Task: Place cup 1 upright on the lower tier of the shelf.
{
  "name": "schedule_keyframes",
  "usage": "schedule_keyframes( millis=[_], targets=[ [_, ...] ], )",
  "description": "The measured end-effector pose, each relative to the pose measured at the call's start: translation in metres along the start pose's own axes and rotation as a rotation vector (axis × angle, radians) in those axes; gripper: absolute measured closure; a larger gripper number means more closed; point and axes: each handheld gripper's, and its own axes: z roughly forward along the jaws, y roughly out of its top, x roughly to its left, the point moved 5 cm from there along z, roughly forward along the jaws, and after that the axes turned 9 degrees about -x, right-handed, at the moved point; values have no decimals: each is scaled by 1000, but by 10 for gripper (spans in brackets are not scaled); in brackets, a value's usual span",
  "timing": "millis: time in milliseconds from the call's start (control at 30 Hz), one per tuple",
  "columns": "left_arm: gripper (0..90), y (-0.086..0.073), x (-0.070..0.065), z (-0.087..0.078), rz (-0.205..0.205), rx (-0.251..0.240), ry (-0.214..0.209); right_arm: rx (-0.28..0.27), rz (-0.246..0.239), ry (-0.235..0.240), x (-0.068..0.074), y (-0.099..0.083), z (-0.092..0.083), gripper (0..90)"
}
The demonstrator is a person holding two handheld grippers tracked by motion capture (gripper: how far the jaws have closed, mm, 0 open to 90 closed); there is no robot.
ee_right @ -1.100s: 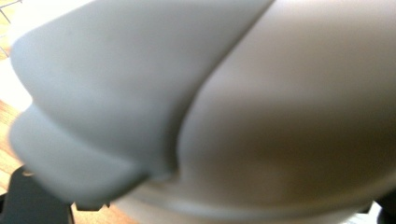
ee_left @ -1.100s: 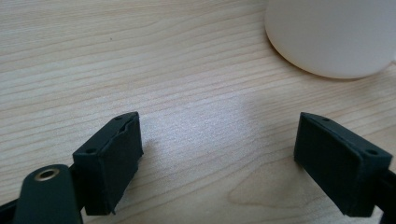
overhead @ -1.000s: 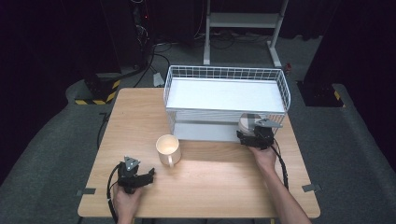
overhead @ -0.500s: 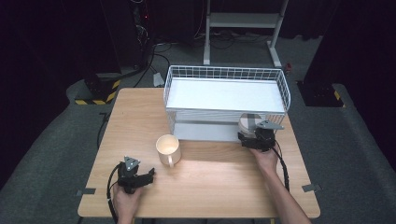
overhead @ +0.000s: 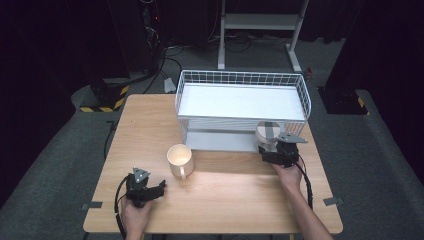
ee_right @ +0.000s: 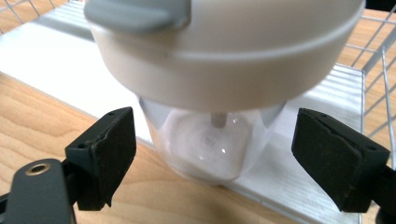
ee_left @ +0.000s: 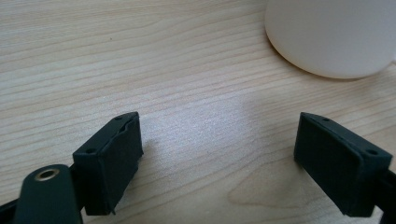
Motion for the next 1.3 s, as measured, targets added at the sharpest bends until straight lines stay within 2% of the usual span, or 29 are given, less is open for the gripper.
schedule_keyframes(
  millis=[367,433,633,867,1300],
  targets=[
    [154,0,0,0,0,0,0,-11,28,5,2,-8,-11,222],
    [154,0,0,0,0,0,0,-15,25,2,3,-9,-13,259],
    [154,0,0,0,0,0,0,7,34,-12,4,-16,-12,293],
    [155,0,0,0,0,0,0,14,20,-12,7,-18,-9,335],
    [154,0,0,0,0,0,0,26,22,-45,6,-15,-4,346]
  ],
)
